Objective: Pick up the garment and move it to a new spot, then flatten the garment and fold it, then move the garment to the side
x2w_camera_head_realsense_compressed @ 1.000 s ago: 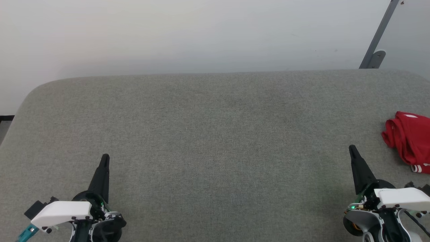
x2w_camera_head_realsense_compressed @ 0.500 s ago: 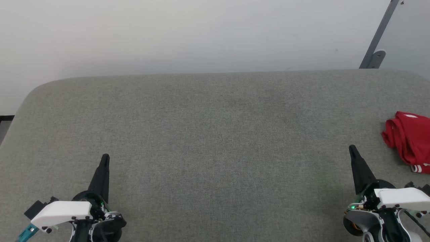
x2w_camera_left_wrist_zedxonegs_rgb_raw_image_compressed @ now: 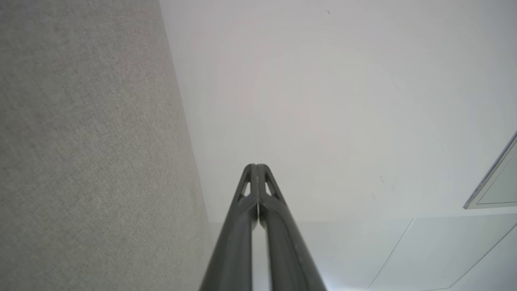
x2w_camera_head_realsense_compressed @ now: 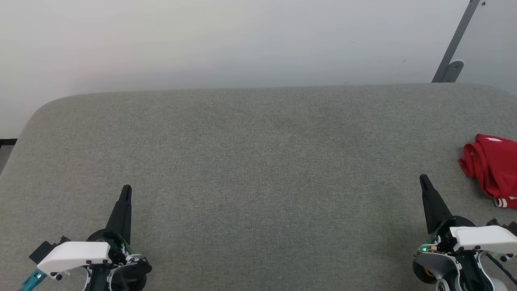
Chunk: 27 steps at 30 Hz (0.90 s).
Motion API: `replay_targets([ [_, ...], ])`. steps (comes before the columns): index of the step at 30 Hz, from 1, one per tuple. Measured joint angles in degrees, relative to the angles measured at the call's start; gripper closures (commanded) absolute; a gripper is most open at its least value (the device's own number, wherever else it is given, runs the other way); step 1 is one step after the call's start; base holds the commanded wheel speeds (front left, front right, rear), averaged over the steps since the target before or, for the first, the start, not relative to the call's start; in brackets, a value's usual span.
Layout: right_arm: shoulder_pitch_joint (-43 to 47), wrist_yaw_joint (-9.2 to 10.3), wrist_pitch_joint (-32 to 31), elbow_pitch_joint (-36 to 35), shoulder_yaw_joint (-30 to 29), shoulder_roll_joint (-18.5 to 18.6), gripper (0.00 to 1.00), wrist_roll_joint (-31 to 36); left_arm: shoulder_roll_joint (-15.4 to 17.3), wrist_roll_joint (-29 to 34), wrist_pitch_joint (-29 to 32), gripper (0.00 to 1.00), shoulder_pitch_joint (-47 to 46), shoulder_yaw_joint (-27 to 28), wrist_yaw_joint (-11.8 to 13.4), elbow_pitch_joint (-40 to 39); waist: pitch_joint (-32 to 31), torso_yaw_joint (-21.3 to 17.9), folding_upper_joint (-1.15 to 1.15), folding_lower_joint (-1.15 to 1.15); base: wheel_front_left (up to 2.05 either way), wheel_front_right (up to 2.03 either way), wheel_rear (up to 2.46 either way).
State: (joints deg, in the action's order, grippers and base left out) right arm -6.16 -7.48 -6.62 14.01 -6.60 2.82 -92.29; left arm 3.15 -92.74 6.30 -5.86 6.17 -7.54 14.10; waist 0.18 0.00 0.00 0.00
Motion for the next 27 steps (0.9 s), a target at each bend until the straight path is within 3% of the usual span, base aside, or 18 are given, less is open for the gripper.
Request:
replay_targets([
  [27,0.00,0.00,0.00,-0.01,-0.01,0.00,1.00,0.00,-0.09,0.10,0.02,1.00,-0.02,0.13,0.00,0.00,0.00,0.00,0.00,0.00,0.00,0.00,0.00],
])
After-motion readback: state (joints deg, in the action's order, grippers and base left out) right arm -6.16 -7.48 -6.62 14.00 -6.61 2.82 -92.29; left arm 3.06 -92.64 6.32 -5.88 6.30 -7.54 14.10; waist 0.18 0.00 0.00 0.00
